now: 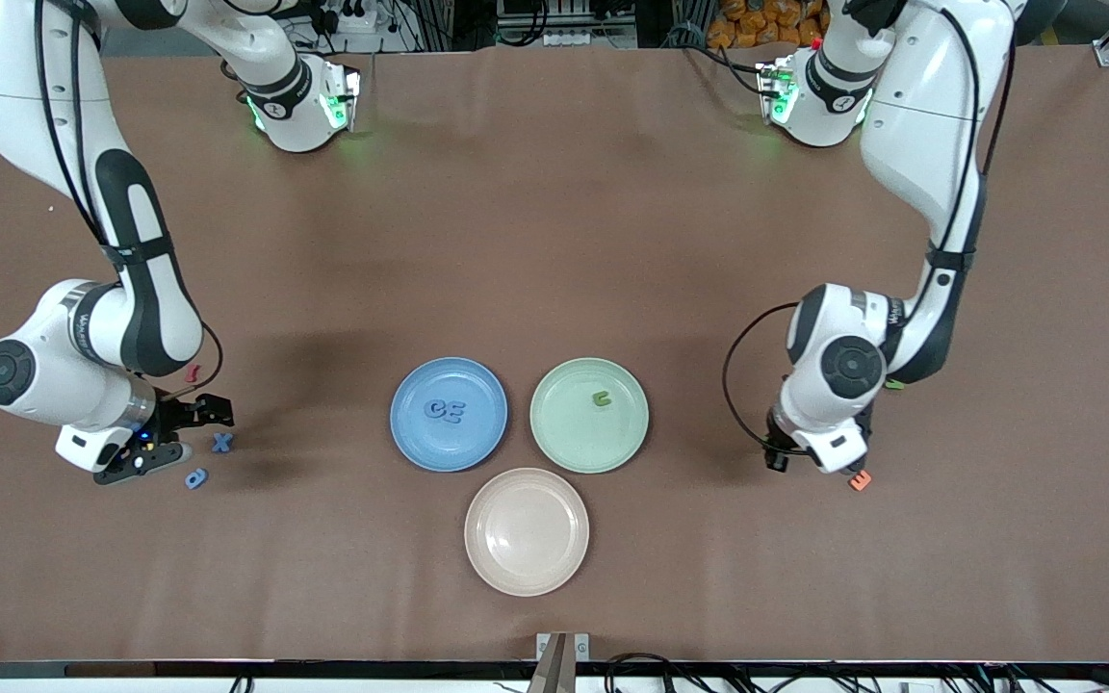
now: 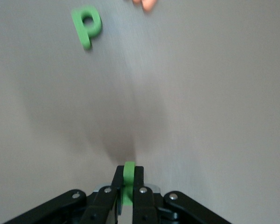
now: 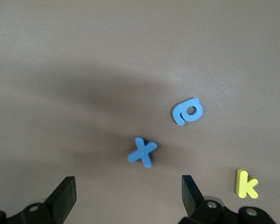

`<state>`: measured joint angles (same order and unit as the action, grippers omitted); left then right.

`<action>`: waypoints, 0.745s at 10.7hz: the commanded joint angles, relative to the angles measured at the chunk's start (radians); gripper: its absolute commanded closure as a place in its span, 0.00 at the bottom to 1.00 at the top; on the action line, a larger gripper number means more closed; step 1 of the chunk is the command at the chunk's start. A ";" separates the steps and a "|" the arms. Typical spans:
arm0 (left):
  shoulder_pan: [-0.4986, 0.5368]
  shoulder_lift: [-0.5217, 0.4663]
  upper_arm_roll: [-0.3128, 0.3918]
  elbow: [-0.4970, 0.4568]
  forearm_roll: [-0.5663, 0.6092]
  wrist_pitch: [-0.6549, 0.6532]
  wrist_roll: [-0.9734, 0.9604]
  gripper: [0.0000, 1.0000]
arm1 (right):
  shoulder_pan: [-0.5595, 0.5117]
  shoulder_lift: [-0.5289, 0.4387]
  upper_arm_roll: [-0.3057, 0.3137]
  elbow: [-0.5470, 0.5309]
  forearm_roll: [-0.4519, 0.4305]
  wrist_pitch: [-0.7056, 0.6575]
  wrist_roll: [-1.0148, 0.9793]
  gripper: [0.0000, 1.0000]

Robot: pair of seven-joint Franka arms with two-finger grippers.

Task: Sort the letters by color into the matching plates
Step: 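Place the green letter on the green plate while the right gripper reaches the X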

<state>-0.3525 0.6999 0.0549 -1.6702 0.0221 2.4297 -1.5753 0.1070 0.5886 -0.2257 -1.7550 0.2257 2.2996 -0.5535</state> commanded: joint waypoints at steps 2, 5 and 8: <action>-0.141 -0.025 0.008 0.029 -0.014 -0.018 -0.022 1.00 | -0.009 0.023 -0.014 -0.001 -0.009 0.000 0.229 0.00; -0.238 -0.062 0.006 0.046 -0.016 -0.021 -0.078 1.00 | 0.022 0.062 -0.012 0.008 -0.009 0.012 0.409 0.00; -0.341 -0.050 0.010 0.090 -0.011 -0.021 -0.139 1.00 | 0.028 0.083 -0.011 0.009 -0.006 0.055 0.417 0.00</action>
<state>-0.6266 0.6506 0.0493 -1.6064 0.0187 2.4269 -1.6534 0.1335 0.6499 -0.2364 -1.7625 0.2264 2.3338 -0.1639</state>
